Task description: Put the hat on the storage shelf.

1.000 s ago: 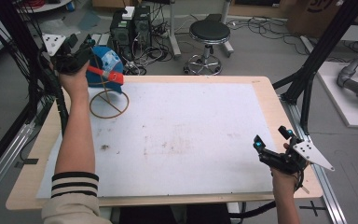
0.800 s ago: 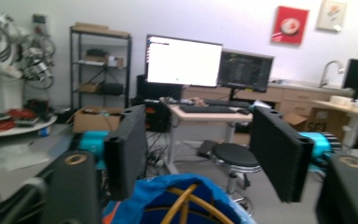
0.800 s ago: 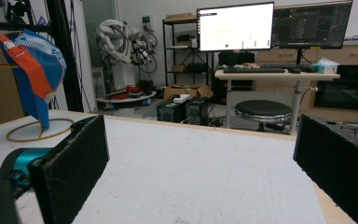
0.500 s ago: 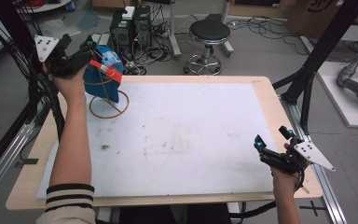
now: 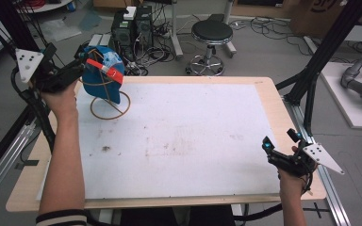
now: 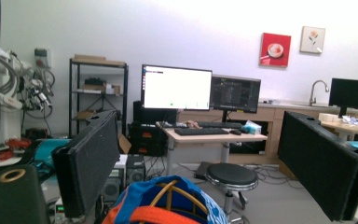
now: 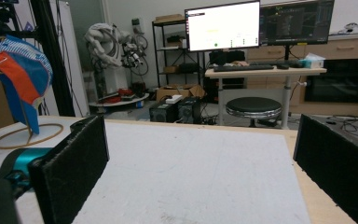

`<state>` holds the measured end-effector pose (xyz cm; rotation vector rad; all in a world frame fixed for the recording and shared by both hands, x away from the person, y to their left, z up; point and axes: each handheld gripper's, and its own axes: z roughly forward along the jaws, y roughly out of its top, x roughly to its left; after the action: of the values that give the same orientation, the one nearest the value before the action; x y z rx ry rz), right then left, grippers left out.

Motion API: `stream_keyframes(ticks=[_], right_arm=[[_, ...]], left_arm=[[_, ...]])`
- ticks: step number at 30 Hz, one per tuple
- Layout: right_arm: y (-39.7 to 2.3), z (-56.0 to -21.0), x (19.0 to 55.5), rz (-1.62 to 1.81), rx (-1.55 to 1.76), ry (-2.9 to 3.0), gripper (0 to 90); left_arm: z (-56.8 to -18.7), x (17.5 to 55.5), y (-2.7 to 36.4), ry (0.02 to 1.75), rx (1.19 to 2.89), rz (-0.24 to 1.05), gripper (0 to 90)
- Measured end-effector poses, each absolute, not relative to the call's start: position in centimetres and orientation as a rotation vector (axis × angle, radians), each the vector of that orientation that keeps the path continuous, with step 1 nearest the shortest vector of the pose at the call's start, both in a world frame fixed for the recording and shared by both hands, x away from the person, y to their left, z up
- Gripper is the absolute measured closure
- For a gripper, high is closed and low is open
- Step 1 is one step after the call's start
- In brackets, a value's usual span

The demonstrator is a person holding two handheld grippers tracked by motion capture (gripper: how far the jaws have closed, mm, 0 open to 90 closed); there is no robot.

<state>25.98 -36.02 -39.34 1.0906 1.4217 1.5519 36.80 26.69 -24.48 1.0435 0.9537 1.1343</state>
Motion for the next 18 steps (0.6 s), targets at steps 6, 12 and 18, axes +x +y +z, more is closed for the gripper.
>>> stream_keyframes(ticks=[6,12,18], right_arm=[[-36.4,-39.1,25.9,1.558,1.097,1.392,2.9],[-36.3,-39.0,26.0,1.552,1.081,1.395,3.0],[-36.1,-38.9,26.2,1.555,1.064,1.394,2.9]], left_arm=[[-24.8,34.3,27.2,0.942,1.037,1.143,13.4],[-25.3,31.7,27.8,0.928,1.033,1.164,13.8],[-26.3,29.6,28.3,0.919,1.039,1.16,13.7]])
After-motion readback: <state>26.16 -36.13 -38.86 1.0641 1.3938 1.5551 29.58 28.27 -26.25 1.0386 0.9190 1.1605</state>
